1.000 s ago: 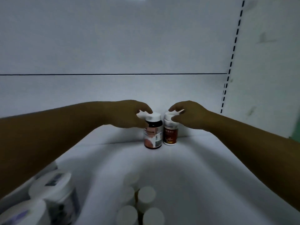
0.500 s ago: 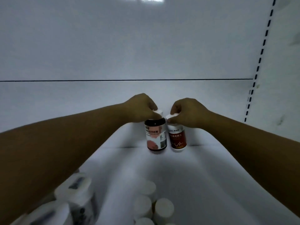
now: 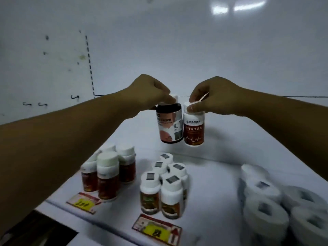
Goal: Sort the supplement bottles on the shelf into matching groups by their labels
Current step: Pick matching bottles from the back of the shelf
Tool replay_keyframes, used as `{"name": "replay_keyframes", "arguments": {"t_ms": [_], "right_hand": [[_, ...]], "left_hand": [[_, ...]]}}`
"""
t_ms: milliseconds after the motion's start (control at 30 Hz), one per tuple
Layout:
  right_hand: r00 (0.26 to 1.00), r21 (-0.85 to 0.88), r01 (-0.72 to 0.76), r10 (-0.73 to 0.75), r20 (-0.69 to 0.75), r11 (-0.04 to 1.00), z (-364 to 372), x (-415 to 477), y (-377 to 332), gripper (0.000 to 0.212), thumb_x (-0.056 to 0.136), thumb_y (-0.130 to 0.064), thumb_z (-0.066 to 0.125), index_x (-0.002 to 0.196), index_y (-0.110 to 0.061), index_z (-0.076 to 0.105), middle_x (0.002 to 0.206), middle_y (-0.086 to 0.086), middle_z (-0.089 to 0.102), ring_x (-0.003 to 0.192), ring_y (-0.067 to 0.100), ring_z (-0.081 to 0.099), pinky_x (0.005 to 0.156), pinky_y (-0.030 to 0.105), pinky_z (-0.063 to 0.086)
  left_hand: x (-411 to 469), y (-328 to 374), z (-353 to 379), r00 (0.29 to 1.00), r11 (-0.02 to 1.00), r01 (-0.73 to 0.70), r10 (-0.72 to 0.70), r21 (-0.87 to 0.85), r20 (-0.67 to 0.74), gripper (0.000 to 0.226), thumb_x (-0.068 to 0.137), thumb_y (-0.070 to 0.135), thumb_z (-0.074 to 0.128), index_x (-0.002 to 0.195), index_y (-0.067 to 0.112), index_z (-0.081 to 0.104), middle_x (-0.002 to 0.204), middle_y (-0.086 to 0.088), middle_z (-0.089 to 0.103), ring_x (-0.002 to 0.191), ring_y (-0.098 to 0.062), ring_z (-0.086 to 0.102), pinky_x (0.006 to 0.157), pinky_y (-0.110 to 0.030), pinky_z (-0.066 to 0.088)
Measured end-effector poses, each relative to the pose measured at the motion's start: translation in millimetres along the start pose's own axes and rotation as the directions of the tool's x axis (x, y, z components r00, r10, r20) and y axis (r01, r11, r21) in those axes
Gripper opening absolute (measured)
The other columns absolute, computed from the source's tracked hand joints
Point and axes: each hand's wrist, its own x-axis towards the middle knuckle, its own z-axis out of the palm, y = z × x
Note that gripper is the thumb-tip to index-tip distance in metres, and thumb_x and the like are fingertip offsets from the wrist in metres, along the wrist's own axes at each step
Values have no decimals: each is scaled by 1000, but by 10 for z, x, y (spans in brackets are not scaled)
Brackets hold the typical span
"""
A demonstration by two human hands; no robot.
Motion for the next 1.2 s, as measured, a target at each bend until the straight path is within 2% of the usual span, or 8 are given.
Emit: {"name": "replay_keyframes", "arguments": {"t_ms": [167,367,467,633,767,900,1033,1200], "right_hand": [[1000,-8,17,-17,8,1000,520,325,-518,20,72,-28,76,89,-19,70,94,-5,68,81,6,62,60,18,45],[999,-46,-40,39,-19,998,733,446,-647,21,72,-29,76,90,-20,70,98,-5,67,86,9,62,57,19,41],[998,-17,-34,33,-54,999,798,527,-627,19,72,-29,76,88,-22,70,96,-6,67,85,8,62,56,19,41],[999,-26,-40,39,-7,999,969,825,-650,20,72,-28,76,89,-22,68,95,-8,65,83,6,60,57,19,41],[999,6,-47,47,3,999,1355,1019,-681,27,70,-24,77,95,-18,67,98,-3,65,83,10,61,59,21,46],[992,-11,-99,100,80,995,1694,1203,-763,30,72,-23,76,99,-15,67,102,1,64,86,15,61,74,28,53],[968,-92,-148,163,192,985,1980,1352,-913,32,71,-22,76,100,-13,68,102,2,64,85,14,61,76,29,56],[929,-142,-215,247,275,966,2230,1422,-1019,35,71,-25,75,103,-18,64,98,1,60,83,14,62,72,27,58]], "left_hand": [[-15,-522,-702,1000,1000,-9,8,-21,-19,30,69,16,80,98,13,71,95,1,69,91,-15,64,75,-30,56],[124,-833,-826,999,998,-32,32,-57,1,27,68,18,80,93,18,70,95,-1,70,87,-14,66,72,-29,57],[219,-939,-871,999,997,-38,38,-72,-8,19,70,16,78,87,18,69,92,-1,70,86,-14,67,67,-27,57],[359,-1099,-1088,1000,1000,0,0,-11,-19,10,70,13,76,78,16,70,87,-3,70,85,-18,67,76,-34,59],[453,-1374,-1284,999,999,37,-37,25,-26,11,69,14,77,77,15,69,86,-4,69,85,-19,67,74,-34,59],[615,-1702,-1410,992,989,87,-97,115,77,15,69,15,78,81,13,68,85,-4,69,84,-18,66,62,-28,56],[836,-1866,-1485,969,968,30,-89,248,232,26,69,21,77,93,17,66,92,-2,66,85,-17,64,57,-26,55],[1008,-2042,-1548,927,951,-61,-58,302,370,26,68,25,77,92,22,67,93,1,65,85,-16,64,59,-27,57]]}}
